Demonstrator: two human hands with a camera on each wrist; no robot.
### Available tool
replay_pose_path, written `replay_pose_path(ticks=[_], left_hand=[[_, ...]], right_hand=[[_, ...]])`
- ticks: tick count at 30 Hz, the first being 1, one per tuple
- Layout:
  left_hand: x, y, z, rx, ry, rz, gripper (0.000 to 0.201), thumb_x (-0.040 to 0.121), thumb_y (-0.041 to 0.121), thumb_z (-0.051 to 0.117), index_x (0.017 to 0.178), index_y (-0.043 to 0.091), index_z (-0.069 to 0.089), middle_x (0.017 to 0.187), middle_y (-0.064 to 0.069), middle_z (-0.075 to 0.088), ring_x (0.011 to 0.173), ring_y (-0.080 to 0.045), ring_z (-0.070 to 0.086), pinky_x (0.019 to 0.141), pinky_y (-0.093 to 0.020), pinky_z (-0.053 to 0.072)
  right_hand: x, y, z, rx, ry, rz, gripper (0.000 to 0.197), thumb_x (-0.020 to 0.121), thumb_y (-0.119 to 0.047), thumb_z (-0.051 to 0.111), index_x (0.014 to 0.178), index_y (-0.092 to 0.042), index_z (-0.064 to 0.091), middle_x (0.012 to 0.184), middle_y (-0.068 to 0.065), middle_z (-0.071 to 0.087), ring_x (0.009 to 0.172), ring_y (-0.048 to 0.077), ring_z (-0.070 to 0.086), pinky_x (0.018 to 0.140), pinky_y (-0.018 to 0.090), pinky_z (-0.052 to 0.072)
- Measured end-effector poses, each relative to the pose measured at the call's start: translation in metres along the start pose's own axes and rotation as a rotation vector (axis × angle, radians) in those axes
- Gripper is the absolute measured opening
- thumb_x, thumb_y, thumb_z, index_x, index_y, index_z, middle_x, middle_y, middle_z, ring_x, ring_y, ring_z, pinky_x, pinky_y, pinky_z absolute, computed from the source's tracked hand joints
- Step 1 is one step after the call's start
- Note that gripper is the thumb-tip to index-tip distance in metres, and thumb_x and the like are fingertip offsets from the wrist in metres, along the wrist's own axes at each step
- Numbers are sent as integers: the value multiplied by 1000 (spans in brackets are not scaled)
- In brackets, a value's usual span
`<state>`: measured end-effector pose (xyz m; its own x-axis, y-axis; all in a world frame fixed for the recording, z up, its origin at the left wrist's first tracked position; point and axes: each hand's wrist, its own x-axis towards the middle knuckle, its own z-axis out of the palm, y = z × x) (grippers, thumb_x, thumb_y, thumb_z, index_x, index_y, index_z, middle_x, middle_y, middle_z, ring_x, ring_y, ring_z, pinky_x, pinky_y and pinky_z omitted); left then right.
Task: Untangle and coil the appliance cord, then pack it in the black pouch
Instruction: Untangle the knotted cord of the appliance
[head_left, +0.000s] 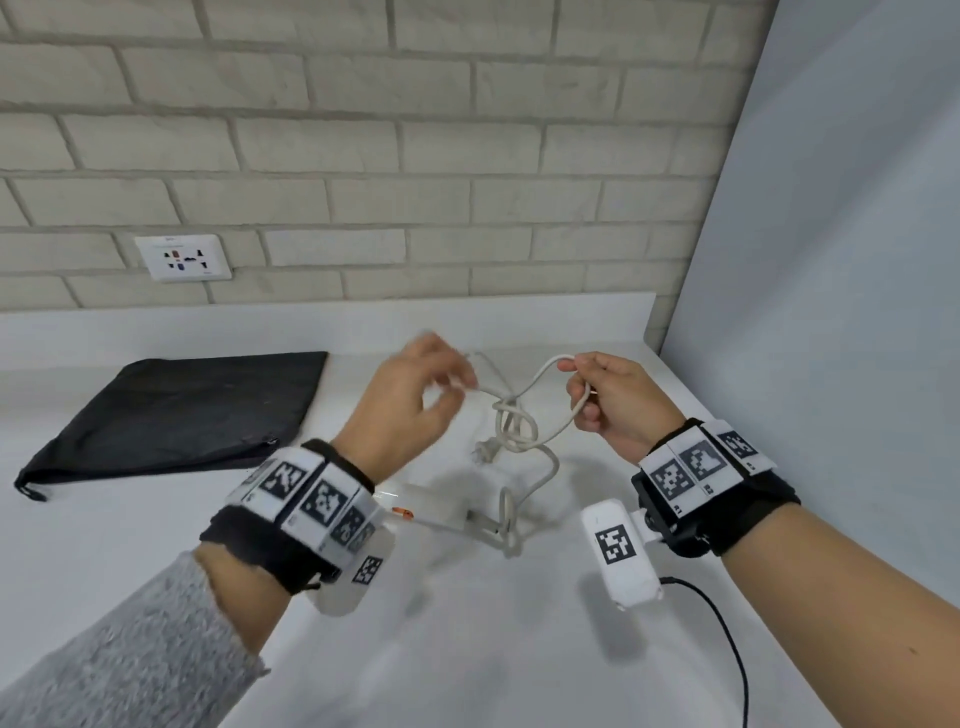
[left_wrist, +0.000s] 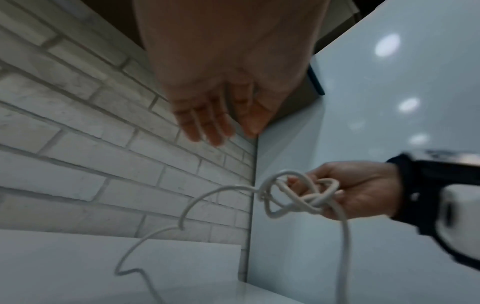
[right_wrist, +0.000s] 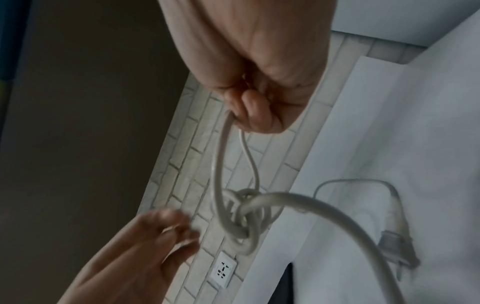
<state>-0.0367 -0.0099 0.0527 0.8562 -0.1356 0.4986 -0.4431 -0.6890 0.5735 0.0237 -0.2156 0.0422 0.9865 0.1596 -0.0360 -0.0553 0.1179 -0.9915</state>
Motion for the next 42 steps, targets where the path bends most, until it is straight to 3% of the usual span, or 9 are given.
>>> replay_pose_path(ticks=[3,5,8,13,17,20,25,32,42], left_hand=[[-14,-3,12,71,-214,-129,20,77,10,54,84,15,73,68,8,62,58,-5,53,61,-12,39],[-17,-10,24,128,-279,-171,25,86,12,55,107,14,68,86,7,66,66,-3,55,61,-4,36],[-14,-13,37,-52,-188,-101,31,85,9,59,117,9,62,111,-5,66,80,-8,61,69,3,38],[-3,-6,42,-288,-123,-27,15,77,8,68,91,8,74,86,11,64,80,-2,60,76,-13,48],[8,-5,44,-230,-108,-5,12,82,16,64,79,7,71,72,8,61,70,-2,56,67,-9,41],[10,-6,44,-215,-96,-55,22,89,18,55,70,10,59,59,2,58,52,-1,53,55,-10,37],[14,-12,46,-318,-91,-178,30,93,19,48,63,18,50,44,8,51,40,-9,53,51,-21,46],[15,-23,39,-235,-33,-258,33,95,24,44,61,21,44,51,-2,44,35,-9,45,48,-23,44],[18,-36,34,-218,40,-337,23,95,25,43,78,12,52,84,2,56,53,-17,50,52,-23,47]], right_hand=[[7,8,-4,22,-9,92,22,97,-9,33,91,-3,54,50,0,44,30,4,29,32,14,23],[9,14,-2,11,-70,176,24,98,-10,32,89,-4,54,41,-5,44,29,4,27,30,14,22],[9,21,3,-35,-183,253,27,99,-14,30,86,-8,53,36,-8,40,30,3,24,29,14,19],[9,31,4,-358,-290,273,24,96,-18,40,84,-13,61,46,-5,44,37,7,35,38,17,26],[4,25,10,-820,-84,-148,19,92,-16,48,91,-8,66,75,-3,51,73,16,51,62,21,39],[-10,5,18,-675,27,-484,22,90,-28,52,86,-11,65,81,2,56,71,8,50,66,14,37],[-20,-2,26,-918,-233,-496,32,69,-29,76,89,-17,55,74,-8,45,58,3,42,59,17,36],[-10,9,11,-1262,-312,-663,18,90,-18,52,98,-6,64,78,-2,40,67,16,38,61,25,27],[-4,24,-24,-23,-413,-85,12,79,-12,65,77,-10,54,85,6,61,90,19,63,82,24,53]])
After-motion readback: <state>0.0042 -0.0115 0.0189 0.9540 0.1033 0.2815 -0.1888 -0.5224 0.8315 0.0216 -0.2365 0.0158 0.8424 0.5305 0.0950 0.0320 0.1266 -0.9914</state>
